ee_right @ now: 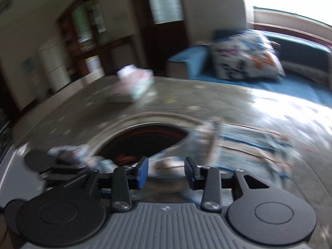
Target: Fold clothes
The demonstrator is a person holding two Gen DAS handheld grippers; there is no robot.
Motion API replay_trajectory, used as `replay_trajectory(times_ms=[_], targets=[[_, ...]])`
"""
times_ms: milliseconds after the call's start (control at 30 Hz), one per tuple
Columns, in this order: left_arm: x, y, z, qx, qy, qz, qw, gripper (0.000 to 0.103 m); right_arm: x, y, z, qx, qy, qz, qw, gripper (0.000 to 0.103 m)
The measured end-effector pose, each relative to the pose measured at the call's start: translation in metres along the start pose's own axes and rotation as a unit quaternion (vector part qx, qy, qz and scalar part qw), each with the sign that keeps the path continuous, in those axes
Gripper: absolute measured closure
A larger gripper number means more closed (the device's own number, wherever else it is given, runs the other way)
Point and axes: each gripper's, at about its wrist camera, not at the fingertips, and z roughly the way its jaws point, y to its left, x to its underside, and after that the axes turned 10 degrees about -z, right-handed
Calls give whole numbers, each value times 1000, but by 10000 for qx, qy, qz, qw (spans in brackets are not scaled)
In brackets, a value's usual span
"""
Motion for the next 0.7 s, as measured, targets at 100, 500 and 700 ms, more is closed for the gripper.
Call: replay_trajectory(times_ms=[100,500,700], targets=[[3,0,-7,-27,-40,51,10000,67,-4,21,13,41,116,-597,9981,64],[-37,66,-25,-435,-484,-1368,9885,65,3,16,29,200,327,-368,9986,74],[-49,93,13,-103,91,-2157,9764,65,8,14,27,174,290,-251,9991,74]])
